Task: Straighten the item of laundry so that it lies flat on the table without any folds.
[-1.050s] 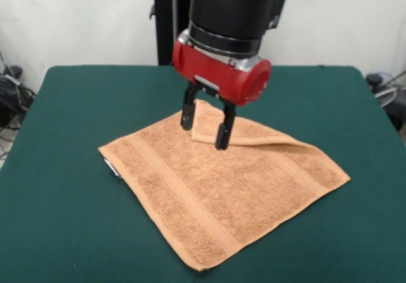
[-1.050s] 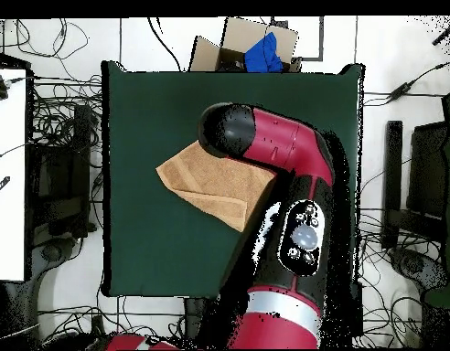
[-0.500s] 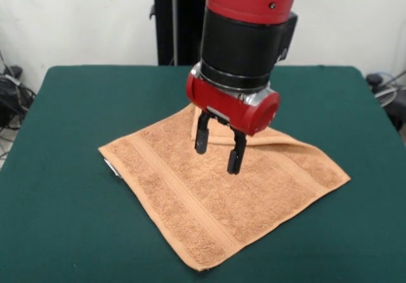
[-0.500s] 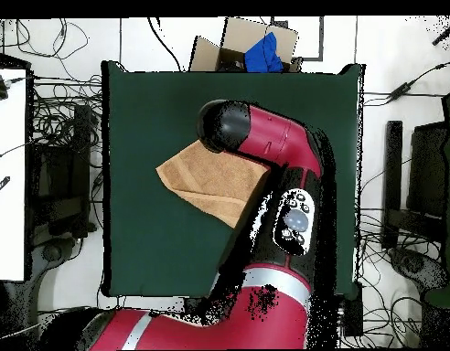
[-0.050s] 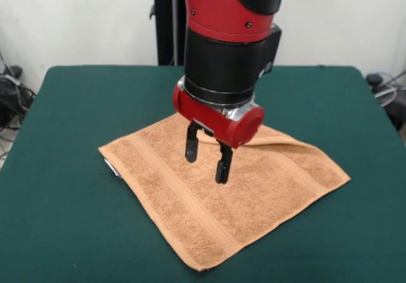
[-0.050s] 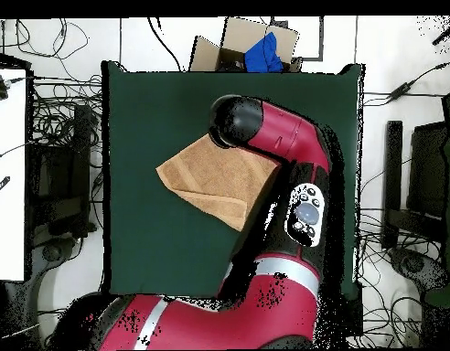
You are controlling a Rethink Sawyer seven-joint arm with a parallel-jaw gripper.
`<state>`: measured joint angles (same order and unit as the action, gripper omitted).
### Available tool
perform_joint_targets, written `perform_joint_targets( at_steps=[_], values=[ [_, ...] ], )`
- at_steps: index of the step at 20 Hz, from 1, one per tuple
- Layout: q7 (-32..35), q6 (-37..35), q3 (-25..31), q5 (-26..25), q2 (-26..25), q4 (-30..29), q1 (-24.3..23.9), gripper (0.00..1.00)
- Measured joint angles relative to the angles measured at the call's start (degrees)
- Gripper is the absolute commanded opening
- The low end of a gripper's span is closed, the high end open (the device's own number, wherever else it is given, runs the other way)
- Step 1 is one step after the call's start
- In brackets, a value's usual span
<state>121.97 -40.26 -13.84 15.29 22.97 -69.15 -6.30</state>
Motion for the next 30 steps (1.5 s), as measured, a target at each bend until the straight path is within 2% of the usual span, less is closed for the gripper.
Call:
perform_joint_targets(
  at_steps=[5, 10, 12, 22, 30],
  values=[
    [0.0, -6.3, 0.1, 0.7, -0.1, 1.4, -0.9, 1.0],
    [0.0, -15.8, 0.1, 2.5, 0.4, 2.3, -0.6, 1.0],
    [0.0, -17.1, 0.2, 2.8, 0.6, 2.3, -0.4, 1.0],
    [0.0, -18.2, 0.2, 7.4, 2.3, 2.3, 3.3, 1.0],
    [0.8, -18.2, 0.2, 9.4, 1.8, 3.5, 6.0, 1.0]
  ],
)
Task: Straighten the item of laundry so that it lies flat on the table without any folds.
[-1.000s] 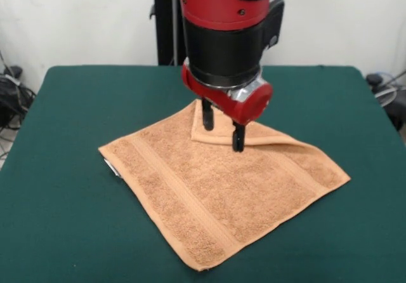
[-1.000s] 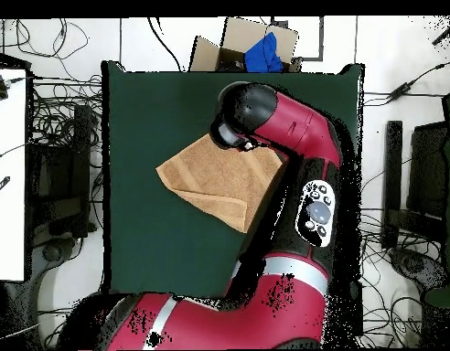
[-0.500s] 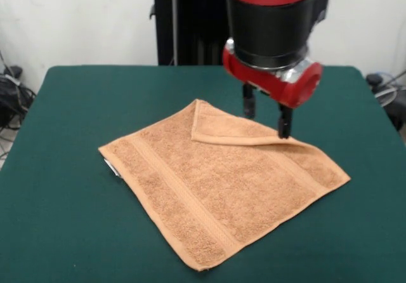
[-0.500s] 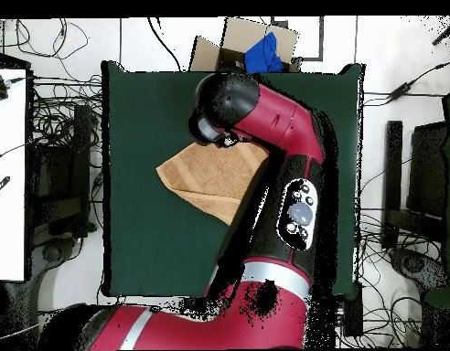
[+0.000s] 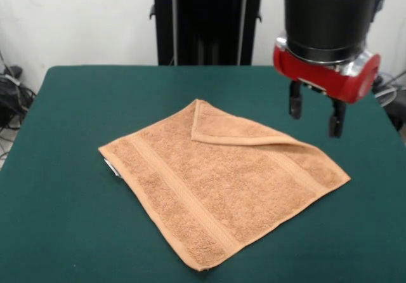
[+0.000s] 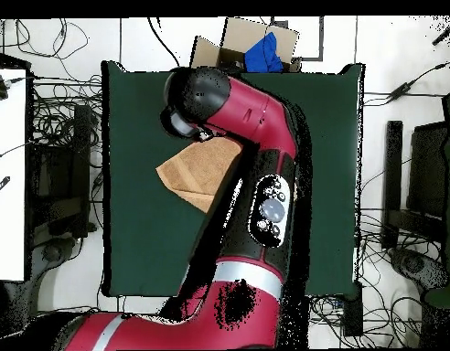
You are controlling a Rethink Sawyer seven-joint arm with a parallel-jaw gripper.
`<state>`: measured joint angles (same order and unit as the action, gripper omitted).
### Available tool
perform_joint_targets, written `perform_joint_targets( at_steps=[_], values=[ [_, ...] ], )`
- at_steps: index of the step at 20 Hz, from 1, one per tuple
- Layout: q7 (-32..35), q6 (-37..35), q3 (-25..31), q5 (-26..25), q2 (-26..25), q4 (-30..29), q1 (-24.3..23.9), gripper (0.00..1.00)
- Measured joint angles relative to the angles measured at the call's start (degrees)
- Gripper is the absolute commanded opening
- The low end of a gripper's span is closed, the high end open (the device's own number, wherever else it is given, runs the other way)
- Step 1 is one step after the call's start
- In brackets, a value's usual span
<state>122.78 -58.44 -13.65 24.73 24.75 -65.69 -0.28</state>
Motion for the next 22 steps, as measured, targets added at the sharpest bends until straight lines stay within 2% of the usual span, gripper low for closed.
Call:
perform_joint_targets(
  at_steps=[10, 22],
  values=[
    [3.4, 0.0, -0.2, 0.0, -4.5, 3.0, 1.4, 1.0],
    [3.6, 0.9, -0.2, 0.1, -9.3, 3.1, 1.3, 1.0]
  ],
)
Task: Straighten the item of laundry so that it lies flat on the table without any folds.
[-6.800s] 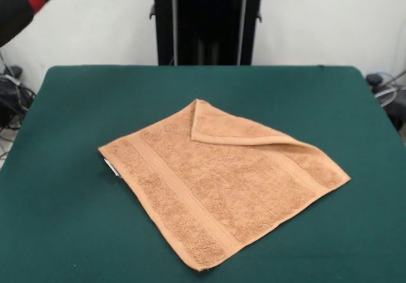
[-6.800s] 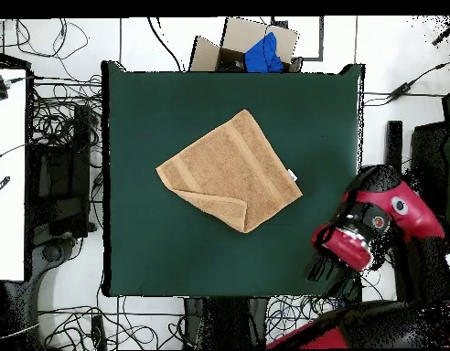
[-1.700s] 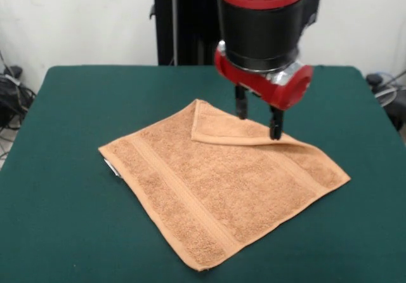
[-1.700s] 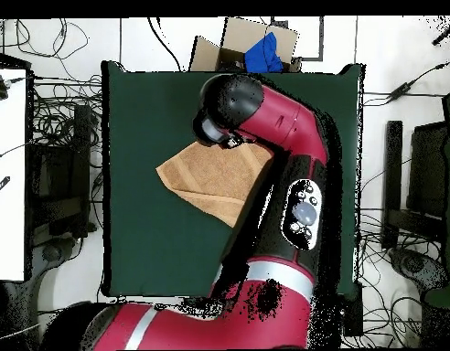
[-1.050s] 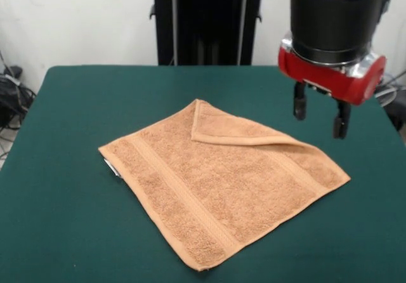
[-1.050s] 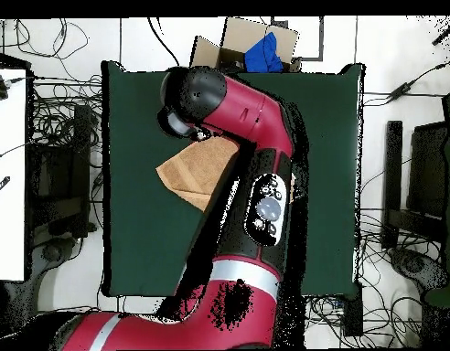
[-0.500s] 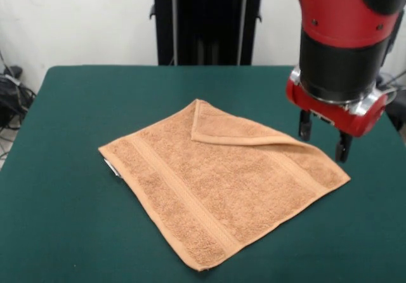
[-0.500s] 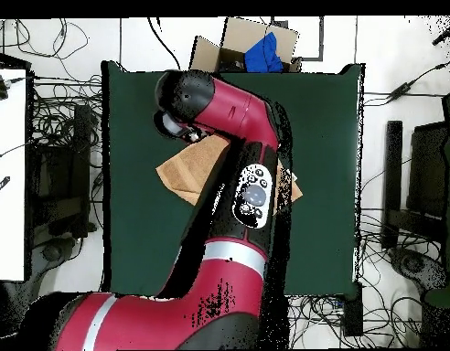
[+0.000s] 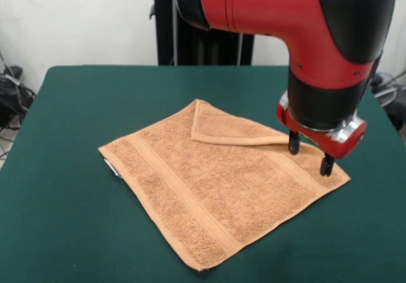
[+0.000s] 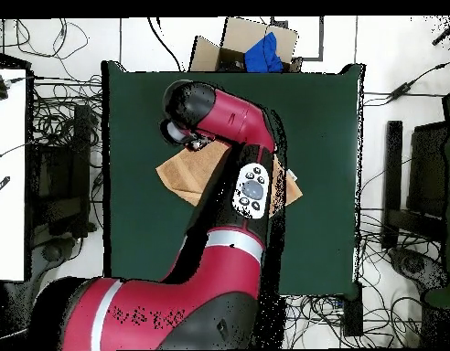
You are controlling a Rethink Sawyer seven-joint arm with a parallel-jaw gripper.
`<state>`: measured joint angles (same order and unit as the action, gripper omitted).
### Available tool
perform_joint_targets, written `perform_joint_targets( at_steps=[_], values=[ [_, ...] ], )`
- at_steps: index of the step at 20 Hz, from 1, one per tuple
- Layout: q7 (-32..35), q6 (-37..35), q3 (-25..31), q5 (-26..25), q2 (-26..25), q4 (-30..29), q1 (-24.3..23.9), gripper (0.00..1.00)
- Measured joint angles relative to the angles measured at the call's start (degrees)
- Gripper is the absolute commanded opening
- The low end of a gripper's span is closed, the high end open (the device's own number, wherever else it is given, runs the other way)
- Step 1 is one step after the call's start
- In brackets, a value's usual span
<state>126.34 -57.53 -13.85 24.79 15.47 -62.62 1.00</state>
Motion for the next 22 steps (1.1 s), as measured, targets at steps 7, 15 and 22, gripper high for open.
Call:
perform_joint_targets(
  at_steps=[7, 15, 22],
  values=[
    [0.0, 0.6, 0.0, 0.0, -1.1, 0.0, -0.2, 1.0],
    [2.8, -14.7, -1.8, -0.1, -1.3, 2.1, -0.3, 1.0],
    [7.9, -25.7, -3.7, -0.1, -2.2, 6.5, 0.0, 1.0]
  ],
)
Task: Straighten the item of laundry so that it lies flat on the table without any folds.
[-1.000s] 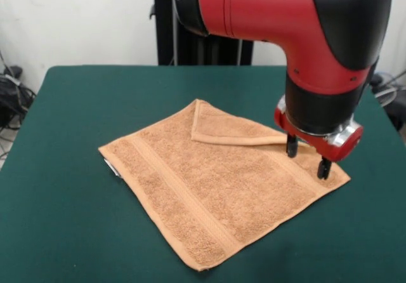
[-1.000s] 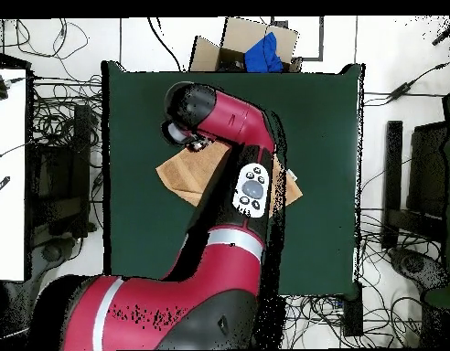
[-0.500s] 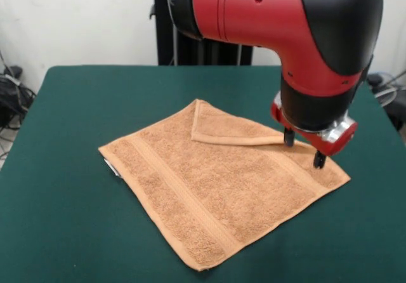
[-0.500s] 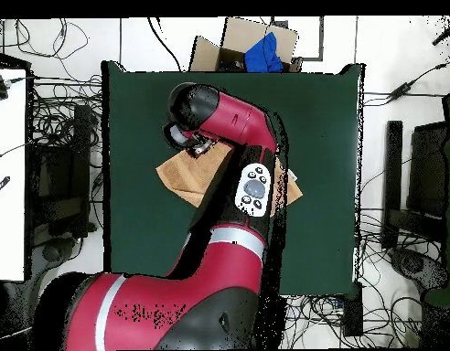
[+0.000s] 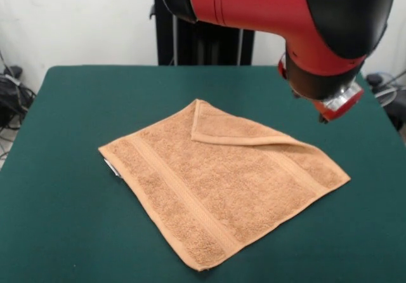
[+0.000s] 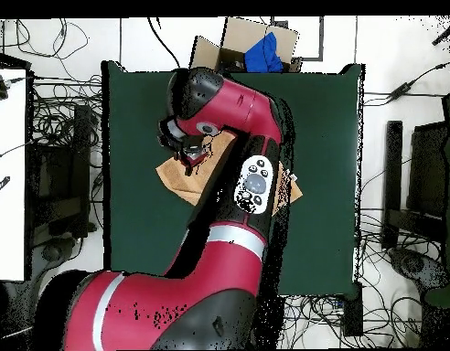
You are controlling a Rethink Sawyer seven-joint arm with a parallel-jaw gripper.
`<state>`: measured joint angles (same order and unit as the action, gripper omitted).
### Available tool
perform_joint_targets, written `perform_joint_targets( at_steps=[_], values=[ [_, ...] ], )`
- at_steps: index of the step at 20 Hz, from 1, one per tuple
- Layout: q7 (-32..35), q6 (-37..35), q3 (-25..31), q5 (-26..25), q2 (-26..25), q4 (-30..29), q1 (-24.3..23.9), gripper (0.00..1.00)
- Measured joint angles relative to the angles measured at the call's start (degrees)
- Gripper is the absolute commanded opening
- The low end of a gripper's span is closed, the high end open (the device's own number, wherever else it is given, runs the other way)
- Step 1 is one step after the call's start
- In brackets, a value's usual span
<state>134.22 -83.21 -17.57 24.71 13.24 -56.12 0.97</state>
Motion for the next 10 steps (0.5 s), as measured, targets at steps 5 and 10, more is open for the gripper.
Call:
perform_joint_targets(
  at_steps=[5, 10],
  values=[
    [3.8, -2.5, -1.8, -0.1, -1.9, 5.0, 0.0, 1.0],
    [7.2, -2.5, -4.2, -0.3, -4.4, 9.2, 0.4, 1.0]
  ],
)
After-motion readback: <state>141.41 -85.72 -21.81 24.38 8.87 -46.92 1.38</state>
